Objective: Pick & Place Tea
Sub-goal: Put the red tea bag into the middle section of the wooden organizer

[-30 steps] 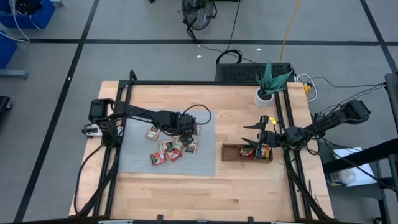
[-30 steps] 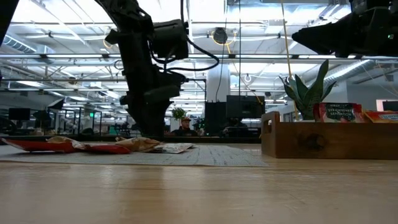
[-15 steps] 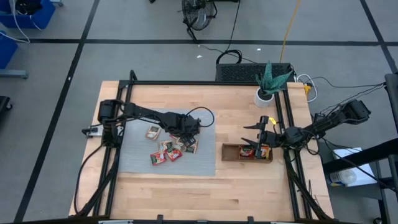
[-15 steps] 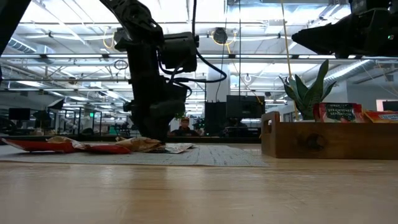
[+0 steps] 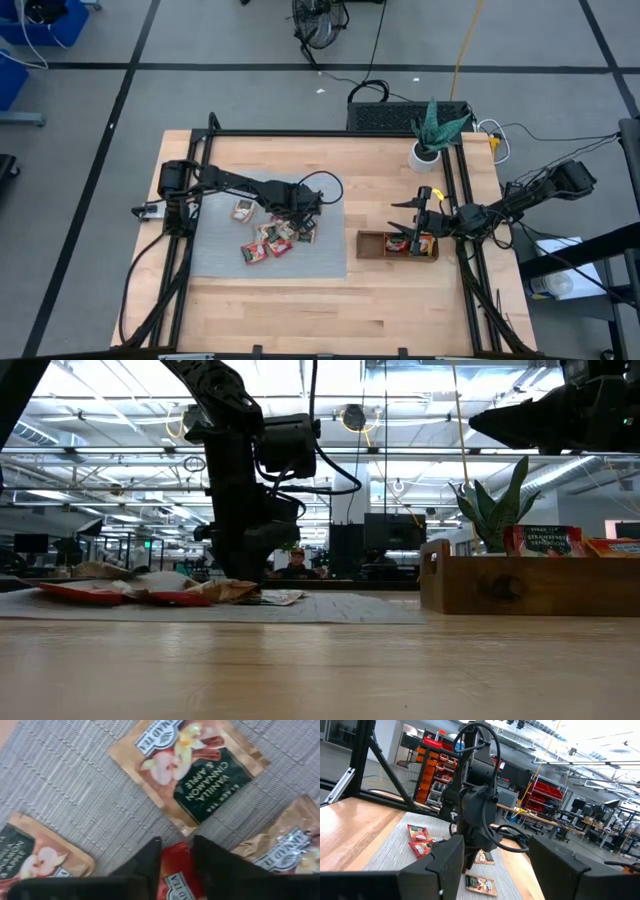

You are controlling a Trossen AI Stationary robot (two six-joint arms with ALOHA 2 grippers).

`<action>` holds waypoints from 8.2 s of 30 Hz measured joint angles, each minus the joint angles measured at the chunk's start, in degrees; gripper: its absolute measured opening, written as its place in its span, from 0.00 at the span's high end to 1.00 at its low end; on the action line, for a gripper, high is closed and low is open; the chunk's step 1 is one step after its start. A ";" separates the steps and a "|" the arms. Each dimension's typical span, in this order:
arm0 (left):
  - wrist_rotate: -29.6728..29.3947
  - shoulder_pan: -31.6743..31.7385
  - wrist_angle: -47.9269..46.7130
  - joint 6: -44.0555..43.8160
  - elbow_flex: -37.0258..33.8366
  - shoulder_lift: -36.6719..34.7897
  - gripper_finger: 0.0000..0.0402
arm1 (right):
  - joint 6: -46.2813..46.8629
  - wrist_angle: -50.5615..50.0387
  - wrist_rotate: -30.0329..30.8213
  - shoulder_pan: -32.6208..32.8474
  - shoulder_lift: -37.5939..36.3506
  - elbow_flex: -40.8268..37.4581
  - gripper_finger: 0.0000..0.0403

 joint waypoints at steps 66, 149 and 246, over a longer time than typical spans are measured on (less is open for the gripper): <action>1.04 4.36 -2.82 0.74 -8.60 -12.96 0.42 | 0.69 -3.07 2.76 -0.02 -0.04 -0.02 0.50; -40.85 -15.23 40.51 105.74 4.33 4.66 0.98 | 32.41 4.29 -25.66 -28.11 37.61 16.04 0.50; -15.00 -5.84 44.06 35.19 -11.65 -17.49 0.32 | 63.71 -81.39 31.57 37.24 9.41 23.76 1.00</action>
